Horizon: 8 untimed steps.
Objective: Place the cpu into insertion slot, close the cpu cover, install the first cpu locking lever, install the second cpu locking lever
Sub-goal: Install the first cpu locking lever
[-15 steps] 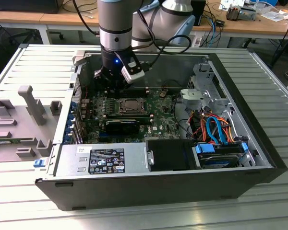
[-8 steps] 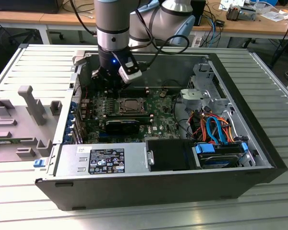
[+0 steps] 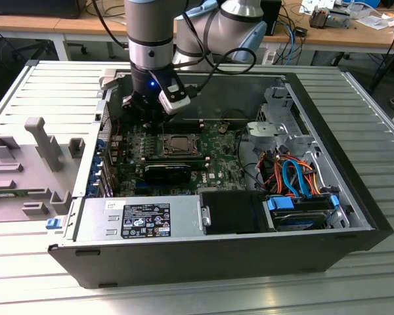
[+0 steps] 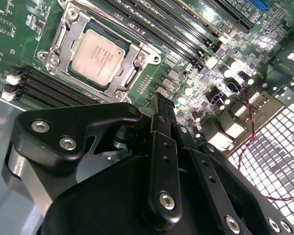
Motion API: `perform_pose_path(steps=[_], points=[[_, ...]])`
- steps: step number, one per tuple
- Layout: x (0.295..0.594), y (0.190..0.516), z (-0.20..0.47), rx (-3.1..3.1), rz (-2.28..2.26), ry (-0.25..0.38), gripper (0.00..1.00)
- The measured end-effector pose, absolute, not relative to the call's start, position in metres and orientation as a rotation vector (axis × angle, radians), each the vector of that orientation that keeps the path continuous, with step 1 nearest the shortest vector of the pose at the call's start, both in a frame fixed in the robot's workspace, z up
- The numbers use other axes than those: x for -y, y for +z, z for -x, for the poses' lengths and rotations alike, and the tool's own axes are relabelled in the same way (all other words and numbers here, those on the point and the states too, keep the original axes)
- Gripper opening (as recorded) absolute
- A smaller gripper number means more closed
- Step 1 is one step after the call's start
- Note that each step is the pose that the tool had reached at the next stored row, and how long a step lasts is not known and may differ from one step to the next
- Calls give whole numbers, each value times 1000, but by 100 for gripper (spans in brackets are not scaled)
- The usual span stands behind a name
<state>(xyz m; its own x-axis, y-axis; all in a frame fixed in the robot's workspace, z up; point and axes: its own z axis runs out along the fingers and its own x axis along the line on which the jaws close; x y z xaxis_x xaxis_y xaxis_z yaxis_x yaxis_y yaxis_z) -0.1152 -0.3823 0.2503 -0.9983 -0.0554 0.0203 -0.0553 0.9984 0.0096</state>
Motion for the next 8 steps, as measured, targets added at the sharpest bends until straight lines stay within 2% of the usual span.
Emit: perform_pose_path(steps=[8], points=[[382, 250, 121, 3120, -86, -14, 11]])
